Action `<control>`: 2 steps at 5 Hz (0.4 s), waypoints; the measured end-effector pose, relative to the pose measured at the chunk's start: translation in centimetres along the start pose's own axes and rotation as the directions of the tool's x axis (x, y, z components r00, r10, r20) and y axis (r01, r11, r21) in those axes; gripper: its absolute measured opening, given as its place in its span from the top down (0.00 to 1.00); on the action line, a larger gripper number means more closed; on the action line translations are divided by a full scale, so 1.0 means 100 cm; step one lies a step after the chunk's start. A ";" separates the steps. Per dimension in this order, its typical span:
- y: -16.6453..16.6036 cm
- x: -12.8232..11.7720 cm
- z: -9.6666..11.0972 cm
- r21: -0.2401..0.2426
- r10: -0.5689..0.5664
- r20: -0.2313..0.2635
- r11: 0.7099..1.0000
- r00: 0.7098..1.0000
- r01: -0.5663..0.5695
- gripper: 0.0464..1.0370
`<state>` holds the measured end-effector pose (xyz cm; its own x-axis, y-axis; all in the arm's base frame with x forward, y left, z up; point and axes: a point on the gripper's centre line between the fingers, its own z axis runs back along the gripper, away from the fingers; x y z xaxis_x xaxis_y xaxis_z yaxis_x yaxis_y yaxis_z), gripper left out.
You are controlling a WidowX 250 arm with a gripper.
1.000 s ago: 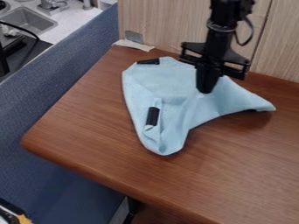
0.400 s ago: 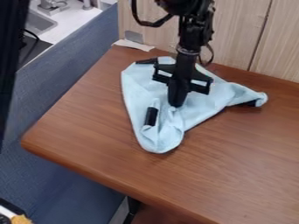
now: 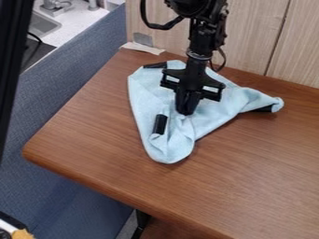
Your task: Fold the cloth from bottom right to centre
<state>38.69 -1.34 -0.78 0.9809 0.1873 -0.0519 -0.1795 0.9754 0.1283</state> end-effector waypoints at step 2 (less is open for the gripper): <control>0.000 -0.006 0.006 0.006 -0.010 0.014 1.000 1.000 0.010 0.16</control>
<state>38.13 -1.51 -0.10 0.9836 0.1760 -0.0389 -0.1694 0.9764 0.1336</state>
